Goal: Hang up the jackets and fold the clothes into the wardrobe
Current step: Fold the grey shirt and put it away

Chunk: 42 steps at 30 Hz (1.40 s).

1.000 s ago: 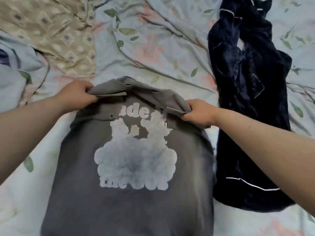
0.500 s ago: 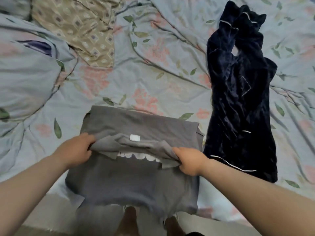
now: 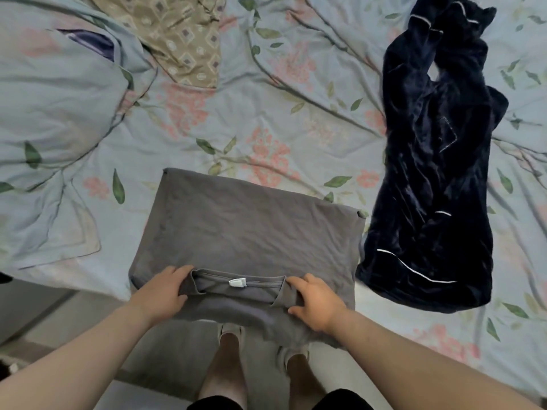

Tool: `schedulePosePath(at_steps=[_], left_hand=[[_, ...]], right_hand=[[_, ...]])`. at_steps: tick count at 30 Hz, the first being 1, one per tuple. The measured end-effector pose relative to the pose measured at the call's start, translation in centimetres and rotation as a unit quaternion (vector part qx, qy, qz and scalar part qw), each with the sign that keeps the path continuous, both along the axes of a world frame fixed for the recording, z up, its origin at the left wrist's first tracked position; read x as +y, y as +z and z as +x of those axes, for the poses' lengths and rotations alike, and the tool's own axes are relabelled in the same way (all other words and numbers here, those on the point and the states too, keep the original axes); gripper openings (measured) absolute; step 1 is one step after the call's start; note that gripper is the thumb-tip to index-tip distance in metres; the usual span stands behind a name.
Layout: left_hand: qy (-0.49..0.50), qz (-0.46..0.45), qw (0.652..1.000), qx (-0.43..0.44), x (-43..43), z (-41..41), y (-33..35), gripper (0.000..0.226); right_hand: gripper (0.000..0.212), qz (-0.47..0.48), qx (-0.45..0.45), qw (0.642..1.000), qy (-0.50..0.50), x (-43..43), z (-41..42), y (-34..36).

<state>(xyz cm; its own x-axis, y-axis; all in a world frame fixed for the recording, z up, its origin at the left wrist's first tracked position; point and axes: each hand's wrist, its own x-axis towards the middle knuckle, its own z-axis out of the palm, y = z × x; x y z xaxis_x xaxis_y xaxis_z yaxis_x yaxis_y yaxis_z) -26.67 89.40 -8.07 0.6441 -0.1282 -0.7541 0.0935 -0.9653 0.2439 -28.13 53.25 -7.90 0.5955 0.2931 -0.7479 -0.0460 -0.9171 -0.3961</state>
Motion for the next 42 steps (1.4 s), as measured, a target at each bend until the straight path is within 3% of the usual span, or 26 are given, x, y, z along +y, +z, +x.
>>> schedulePosePath(at_steps=[2, 4, 6, 9, 12, 15, 17, 19, 21, 22, 25, 28, 31, 34, 35, 39, 42], left_hand=[[0.022, -0.018, 0.999, -0.015, -1.0, 0.7, -0.3, 0.063], [0.033, -0.025, 0.999, -0.021, -1.9, 1.2, -0.3, 0.033], [-0.029, -0.020, 0.999, 0.017, -2.4, 1.0, 0.1, 0.015], [-0.141, 0.006, 0.985, 0.097, -2.2, -1.1, 0.0, 0.015], [-0.156, 0.014, 0.977, 0.145, -1.5, -3.6, -0.6, 0.024], [-0.065, -0.038, 0.990, 0.115, -1.6, -2.4, -0.5, 0.014], [0.037, -0.062, 0.997, 0.025, -1.4, 0.6, -0.2, 0.005], [0.129, -0.056, 0.983, -0.115, -0.5, 4.5, 0.0, 0.003], [0.186, 0.005, 0.955, -0.230, 0.9, 8.6, -0.2, 0.029], [0.224, 0.022, 0.943, -0.246, 1.5, 10.4, -0.2, 0.044], [0.410, -0.075, 0.899, -0.132, 1.8, 14.7, -0.5, 0.063], [0.523, -0.177, 0.832, -0.045, 1.5, 17.6, -0.8, 0.043], [0.508, -0.157, 0.846, -0.026, 1.3, 19.3, -0.7, 0.023], [0.438, -0.119, 0.889, -0.063, 1.7, 20.2, -1.5, 0.013], [0.410, -0.113, 0.902, -0.076, 1.8, 20.2, -1.5, 0.012], [0.267, -0.120, 0.955, -0.045, 3.6, 21.5, -1.1, 0.030], [0.113, -0.056, 0.992, 0.016, 4.8, 22.6, -0.9, 0.023]], right_hand=[[0.061, -0.005, 0.002, 0.999, -0.038, 1.1, 0.2, -0.5], [0.034, 0.004, 0.020, 0.997, -0.072, 1.9, 0.0, -0.5], [0.018, 0.016, 0.047, 0.998, -0.036, 2.6, -0.7, -0.3], [0.013, 0.028, 0.099, 0.994, 0.034, 2.9, -3.0, -0.1], [0.016, 0.036, 0.120, 0.991, 0.046, 2.5, -4.8, -0.1], [0.022, 0.072, 0.108, 0.991, -0.025, 2.0, -3.5, 0.5], [0.020, 0.066, 0.052, 0.990, -0.110, 1.3, -0.6, 1.1], [0.027, 0.017, -0.059, 0.976, -0.211, -0.4, 3.1, 1.2], [0.040, -0.062, -0.159, 0.937, -0.305, -2.5, 7.0, 1.3], [0.045, -0.093, -0.176, 0.913, -0.356, -3.5, 8.6, 1.3], [0.061, -0.073, -0.119, 0.837, -0.528, -5.8, 11.9, 1.0], [0.055, -0.017, -0.042, 0.785, -0.618, -7.0, 13.3, 0.2], [0.032, -0.018, -0.014, 0.815, -0.578, -7.7, 13.5, -0.2], [0.025, -0.110, -0.045, 0.913, -0.391, -8.2, 13.0, -0.6], [0.025, -0.129, -0.066, 0.926, -0.349, -8.4, 12.7, -0.8], [0.040, -0.107, -0.106, 0.926, -0.346, -9.9, 14.3, -1.5], [0.040, -0.105, -0.093, 0.933, -0.333, -10.5, 15.7, -1.8]])
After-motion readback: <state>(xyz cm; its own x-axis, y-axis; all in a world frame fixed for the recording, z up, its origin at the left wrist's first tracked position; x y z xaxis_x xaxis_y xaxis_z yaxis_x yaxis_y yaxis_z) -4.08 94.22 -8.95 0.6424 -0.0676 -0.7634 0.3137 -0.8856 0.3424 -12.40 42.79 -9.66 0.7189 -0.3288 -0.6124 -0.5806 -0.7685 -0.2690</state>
